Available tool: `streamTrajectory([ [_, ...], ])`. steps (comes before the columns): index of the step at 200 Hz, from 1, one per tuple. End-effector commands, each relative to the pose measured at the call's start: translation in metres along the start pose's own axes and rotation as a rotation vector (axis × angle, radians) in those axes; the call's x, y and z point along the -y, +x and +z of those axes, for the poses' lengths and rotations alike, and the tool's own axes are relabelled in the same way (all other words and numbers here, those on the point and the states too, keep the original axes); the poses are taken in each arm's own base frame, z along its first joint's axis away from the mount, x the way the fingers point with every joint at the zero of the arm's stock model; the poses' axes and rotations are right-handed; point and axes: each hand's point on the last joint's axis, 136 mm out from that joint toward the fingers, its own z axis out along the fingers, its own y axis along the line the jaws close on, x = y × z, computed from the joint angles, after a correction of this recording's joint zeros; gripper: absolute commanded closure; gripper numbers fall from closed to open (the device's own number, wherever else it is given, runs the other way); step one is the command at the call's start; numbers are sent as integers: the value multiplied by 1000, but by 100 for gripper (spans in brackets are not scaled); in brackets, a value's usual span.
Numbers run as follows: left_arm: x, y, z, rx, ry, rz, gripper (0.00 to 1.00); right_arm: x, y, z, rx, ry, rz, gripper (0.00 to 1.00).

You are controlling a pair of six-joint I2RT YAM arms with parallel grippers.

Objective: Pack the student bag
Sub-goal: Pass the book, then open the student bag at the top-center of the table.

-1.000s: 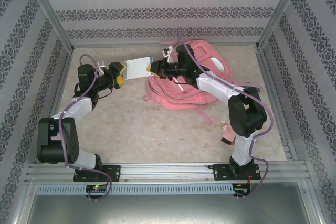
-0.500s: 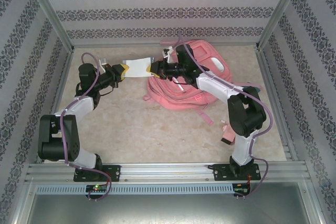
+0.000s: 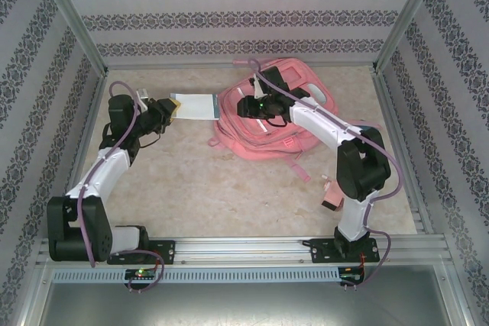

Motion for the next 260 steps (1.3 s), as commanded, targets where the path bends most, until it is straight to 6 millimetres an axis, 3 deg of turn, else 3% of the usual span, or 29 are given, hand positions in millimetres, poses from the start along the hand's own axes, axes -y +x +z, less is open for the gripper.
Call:
streamTrajectory([
  [1, 4, -5, -7, 28, -23, 59, 100, 32, 5, 8, -49, 192, -136, 53],
  [56, -2, 1, -10, 12, -37, 56, 100, 24, 2, 32, -89, 274, -282, 48],
  [104, -5, 4, -11, 1, -43, 57, 100, 24, 18, 56, -156, 337, -382, 46],
  [124, -5, 5, -11, -1, -42, 59, 100, 30, 24, 62, -178, 371, -410, 52],
  [151, -4, 5, -12, 2, -40, 66, 100, 39, 24, 61, -181, 410, -423, 73],
  [174, -6, 6, -13, 2, -43, 69, 100, 33, 12, 45, -137, 412, -413, 100],
  [227, -10, 3, -10, 21, -47, 76, 100, -13, -43, -24, 64, 317, -392, 100],
  [260, -14, 3, 4, 29, -22, 57, 100, -33, -72, -62, 140, 185, -299, 100],
])
